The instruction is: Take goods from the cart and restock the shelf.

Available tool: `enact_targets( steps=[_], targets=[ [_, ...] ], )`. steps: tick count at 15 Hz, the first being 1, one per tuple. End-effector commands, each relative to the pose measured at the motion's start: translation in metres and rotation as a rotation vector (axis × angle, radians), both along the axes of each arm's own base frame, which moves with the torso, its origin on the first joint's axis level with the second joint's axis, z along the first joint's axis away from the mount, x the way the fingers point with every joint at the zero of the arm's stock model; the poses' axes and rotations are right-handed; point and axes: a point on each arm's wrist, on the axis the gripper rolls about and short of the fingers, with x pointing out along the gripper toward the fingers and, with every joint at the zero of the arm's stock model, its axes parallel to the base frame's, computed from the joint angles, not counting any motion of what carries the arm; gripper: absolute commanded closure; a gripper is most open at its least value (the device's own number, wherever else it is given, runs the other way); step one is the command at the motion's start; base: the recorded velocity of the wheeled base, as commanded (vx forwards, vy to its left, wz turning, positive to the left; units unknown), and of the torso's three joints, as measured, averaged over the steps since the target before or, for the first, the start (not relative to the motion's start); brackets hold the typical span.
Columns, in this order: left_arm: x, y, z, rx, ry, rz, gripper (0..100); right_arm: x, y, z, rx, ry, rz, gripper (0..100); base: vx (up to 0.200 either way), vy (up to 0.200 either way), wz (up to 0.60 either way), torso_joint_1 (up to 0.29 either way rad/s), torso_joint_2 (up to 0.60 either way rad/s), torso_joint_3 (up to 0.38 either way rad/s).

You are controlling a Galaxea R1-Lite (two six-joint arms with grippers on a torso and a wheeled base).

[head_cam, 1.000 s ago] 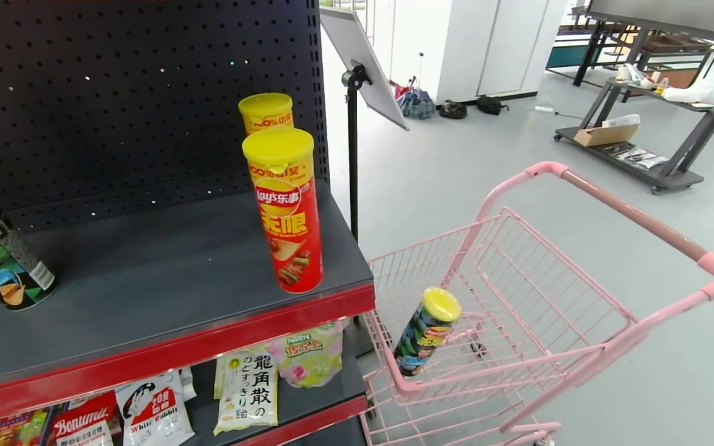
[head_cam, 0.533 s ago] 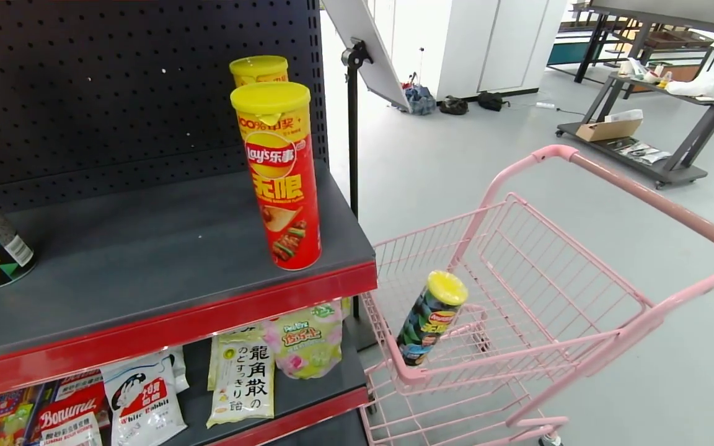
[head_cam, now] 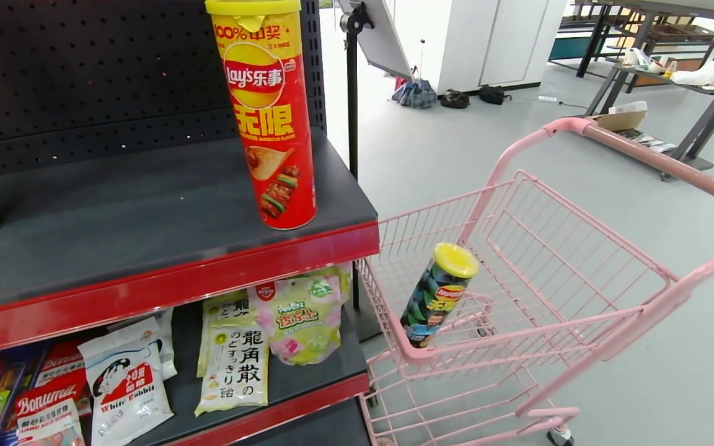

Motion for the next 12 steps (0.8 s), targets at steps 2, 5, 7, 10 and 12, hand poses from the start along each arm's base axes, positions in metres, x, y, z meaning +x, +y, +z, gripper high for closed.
enact_targets(
  steps=[2, 5, 7, 10, 12],
  targets=[
    [0.0, 0.0, 0.0, 0.0, 0.0, 0.001, 0, 0.0, 0.0, 0.0, -0.005, 0.001, 0.006, 0, 0.0, 0.0, 0.0, -0.029, 0.09, 0.071],
    [0.0, 0.0, 0.0, 0.0, 0.0, -0.001, 0, 0.034, 0.003, 0.125, 0.129, 0.019, 0.155, 0, 0.0, 0.0, 0.0, 0.0, 0.0, 0.0],
    [0.0, 0.0, 0.0, 0.0, 0.001, -0.001, 0, 0.052, 0.006, 0.136, 0.09, 0.056, 0.253, 0, 0.0, 0.0, 0.0, 0.0, 0.0, 0.0],
    [0.0, 0.0, 0.0, 0.0, 0.0, 0.001, 0, 0.154, 0.025, 0.129, 0.092, 0.194, 0.316, 0, 0.0, 0.0, 0.0, 0.0, 0.0, 0.0],
    [0.0, 0.0, 0.0, -0.002, 0.0, 0.001, 0, 0.202, 0.042, 0.1, 0.123, 0.299, 0.36, 0, 0.0, 0.0, 0.0, 0.0, 0.0, 0.0]
  ],
)
